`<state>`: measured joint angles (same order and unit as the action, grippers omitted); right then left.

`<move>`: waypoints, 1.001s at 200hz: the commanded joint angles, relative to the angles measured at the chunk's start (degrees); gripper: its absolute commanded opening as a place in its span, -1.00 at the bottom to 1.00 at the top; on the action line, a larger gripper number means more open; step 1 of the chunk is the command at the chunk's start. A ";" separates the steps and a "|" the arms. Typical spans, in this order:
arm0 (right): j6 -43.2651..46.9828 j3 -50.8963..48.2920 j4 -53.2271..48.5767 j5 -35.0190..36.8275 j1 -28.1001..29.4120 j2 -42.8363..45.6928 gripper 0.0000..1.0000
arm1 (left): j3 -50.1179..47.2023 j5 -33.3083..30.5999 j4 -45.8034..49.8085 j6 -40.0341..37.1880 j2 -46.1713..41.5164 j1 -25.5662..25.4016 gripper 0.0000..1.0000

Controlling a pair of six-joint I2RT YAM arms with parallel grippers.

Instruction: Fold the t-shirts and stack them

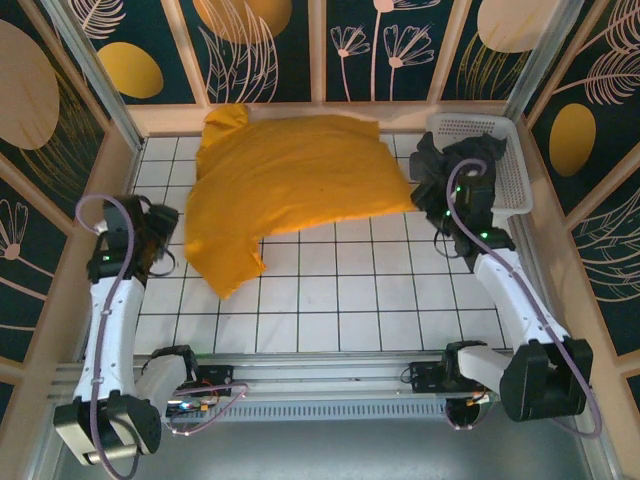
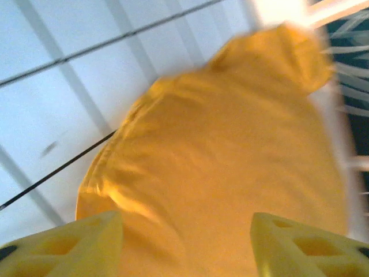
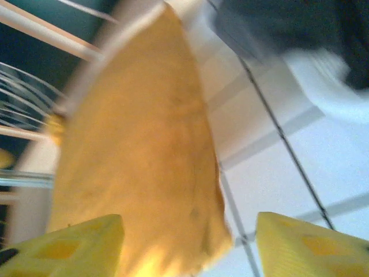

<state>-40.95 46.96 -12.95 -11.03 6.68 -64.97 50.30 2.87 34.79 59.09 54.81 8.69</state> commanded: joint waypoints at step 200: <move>5.89 3.74 0.12 9.95 9.22 -14.44 0.23 | -18.96 7.26 -6.61 4.15 17.30 -23.25 0.09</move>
<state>-36.07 48.36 -14.35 -3.16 15.11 -77.58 29.67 11.88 29.98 60.88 68.64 -10.68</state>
